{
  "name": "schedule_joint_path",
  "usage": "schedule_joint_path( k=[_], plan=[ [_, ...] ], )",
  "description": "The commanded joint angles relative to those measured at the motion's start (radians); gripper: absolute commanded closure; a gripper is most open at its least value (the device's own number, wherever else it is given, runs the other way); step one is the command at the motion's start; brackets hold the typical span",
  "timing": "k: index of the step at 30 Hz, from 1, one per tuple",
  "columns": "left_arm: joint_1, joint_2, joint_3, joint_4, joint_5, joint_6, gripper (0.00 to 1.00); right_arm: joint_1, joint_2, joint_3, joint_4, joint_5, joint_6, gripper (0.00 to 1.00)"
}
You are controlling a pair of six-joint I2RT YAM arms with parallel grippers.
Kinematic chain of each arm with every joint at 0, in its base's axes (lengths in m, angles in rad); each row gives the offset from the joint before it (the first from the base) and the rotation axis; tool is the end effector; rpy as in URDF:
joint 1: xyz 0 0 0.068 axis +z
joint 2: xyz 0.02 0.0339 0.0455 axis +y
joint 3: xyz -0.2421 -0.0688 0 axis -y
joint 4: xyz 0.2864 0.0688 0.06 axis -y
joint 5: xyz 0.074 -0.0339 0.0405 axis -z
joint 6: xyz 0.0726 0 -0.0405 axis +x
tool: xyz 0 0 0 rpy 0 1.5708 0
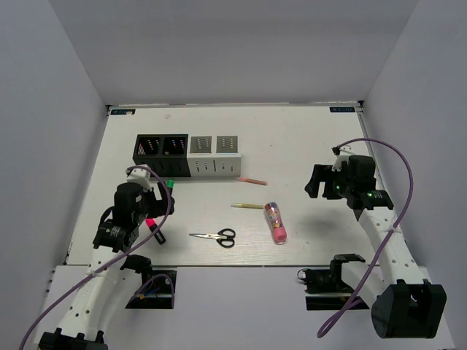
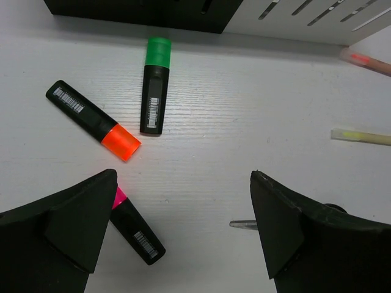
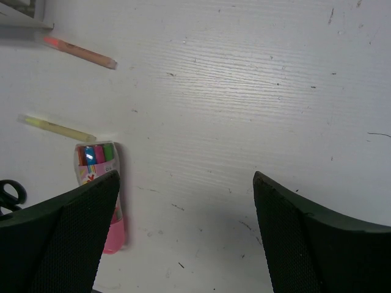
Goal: Sort the stationery into containers
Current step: Pick up the pen from the center of the board.
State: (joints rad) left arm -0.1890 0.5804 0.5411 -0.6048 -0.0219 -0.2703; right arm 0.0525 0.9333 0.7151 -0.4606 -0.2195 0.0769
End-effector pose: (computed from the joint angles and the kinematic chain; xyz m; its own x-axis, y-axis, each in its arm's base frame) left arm 0.2196 -0.0404 0.2069 -0.6139 -0.1544 -0.7741 0.0070 0.9796 -0.2008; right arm 0.2800 0.0305 0.2137 -0.6421 0.0413 -0.7655 -0.1716 0.9654 0.1961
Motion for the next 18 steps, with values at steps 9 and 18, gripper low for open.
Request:
schedule_joint_path(
  k=[9, 18],
  plan=[
    [0.005, 0.004, -0.003, 0.022, 0.062, 0.011, 0.1, -0.002, -0.005, -0.003, 0.023, -0.104, -0.068, 0.1],
    [-0.016, 0.068, 0.002, 0.02, 0.109, -0.024, 0.9, 0.001, 0.024, 0.006, -0.049, -0.299, -0.238, 0.38]
  ],
)
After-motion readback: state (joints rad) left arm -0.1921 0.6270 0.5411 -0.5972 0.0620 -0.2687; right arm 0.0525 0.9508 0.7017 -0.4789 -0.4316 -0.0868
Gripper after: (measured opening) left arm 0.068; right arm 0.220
